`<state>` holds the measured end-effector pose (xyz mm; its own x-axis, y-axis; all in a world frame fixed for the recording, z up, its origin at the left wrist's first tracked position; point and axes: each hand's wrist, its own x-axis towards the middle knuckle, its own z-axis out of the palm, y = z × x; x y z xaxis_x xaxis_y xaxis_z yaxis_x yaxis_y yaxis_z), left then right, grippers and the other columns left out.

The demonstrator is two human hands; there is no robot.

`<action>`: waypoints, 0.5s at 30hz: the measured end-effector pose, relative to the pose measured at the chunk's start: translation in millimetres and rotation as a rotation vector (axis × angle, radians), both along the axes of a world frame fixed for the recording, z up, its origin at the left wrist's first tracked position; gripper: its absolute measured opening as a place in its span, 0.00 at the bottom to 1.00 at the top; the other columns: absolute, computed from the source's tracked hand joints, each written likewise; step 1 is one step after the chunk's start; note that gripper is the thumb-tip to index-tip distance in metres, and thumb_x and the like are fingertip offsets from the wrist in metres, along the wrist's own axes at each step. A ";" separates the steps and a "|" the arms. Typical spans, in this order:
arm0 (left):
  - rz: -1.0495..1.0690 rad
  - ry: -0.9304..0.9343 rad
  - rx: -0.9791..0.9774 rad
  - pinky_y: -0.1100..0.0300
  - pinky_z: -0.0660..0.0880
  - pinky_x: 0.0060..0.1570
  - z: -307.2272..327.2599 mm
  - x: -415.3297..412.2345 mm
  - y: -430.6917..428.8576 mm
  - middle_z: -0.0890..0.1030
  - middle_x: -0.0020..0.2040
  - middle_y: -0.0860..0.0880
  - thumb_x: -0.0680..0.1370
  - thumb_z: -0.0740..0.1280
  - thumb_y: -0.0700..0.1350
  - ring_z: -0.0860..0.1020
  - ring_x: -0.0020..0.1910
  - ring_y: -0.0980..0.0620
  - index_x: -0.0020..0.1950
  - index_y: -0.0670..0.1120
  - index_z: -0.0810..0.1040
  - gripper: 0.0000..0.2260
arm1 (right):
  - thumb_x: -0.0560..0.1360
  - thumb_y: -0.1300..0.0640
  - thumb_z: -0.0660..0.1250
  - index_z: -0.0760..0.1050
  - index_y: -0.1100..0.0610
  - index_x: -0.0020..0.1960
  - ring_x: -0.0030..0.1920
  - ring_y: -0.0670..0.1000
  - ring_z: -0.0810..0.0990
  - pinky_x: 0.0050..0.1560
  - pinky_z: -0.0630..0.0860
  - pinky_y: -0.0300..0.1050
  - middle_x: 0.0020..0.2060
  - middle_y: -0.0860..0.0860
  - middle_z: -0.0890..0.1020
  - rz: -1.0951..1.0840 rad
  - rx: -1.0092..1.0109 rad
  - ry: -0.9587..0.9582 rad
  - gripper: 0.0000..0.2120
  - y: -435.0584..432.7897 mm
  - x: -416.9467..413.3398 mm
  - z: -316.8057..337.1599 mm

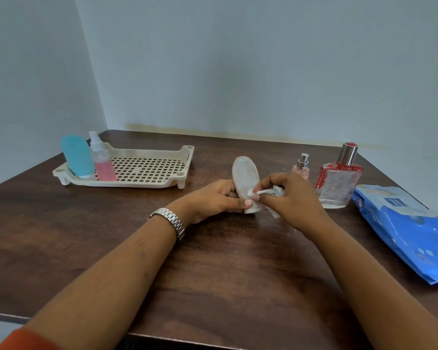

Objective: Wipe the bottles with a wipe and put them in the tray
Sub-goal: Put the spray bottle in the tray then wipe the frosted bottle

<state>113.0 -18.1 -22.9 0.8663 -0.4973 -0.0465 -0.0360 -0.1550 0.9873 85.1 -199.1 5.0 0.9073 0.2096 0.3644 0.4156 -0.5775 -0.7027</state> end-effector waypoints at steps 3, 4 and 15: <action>0.004 -0.016 0.013 0.62 0.76 0.56 -0.2 -1.2 -1.3 0.83 0.52 0.45 0.77 0.67 0.36 0.81 0.51 0.54 0.62 0.38 0.75 0.14 | 0.68 0.57 0.75 0.81 0.53 0.40 0.39 0.40 0.77 0.33 0.69 0.25 0.38 0.42 0.80 -0.028 0.001 -0.001 0.04 3.0 0.3 -3.3; 0.009 -0.025 0.021 0.63 0.76 0.55 -0.6 -1.4 -1.6 0.83 0.51 0.46 0.77 0.67 0.36 0.81 0.51 0.54 0.62 0.39 0.76 0.14 | 0.68 0.56 0.75 0.80 0.53 0.40 0.39 0.40 0.77 0.33 0.69 0.26 0.38 0.42 0.80 -0.038 0.017 0.011 0.04 4.0 0.3 -4.2; 0.103 -0.154 0.101 0.54 0.73 0.64 -4.8 -1.7 -8.5 0.84 0.54 0.45 0.74 0.71 0.39 0.81 0.56 0.51 0.60 0.41 0.78 0.15 | 0.67 0.58 0.75 0.80 0.54 0.39 0.40 0.40 0.76 0.32 0.69 0.24 0.39 0.46 0.81 -0.080 0.051 0.026 0.04 16.1 -1.5 -8.4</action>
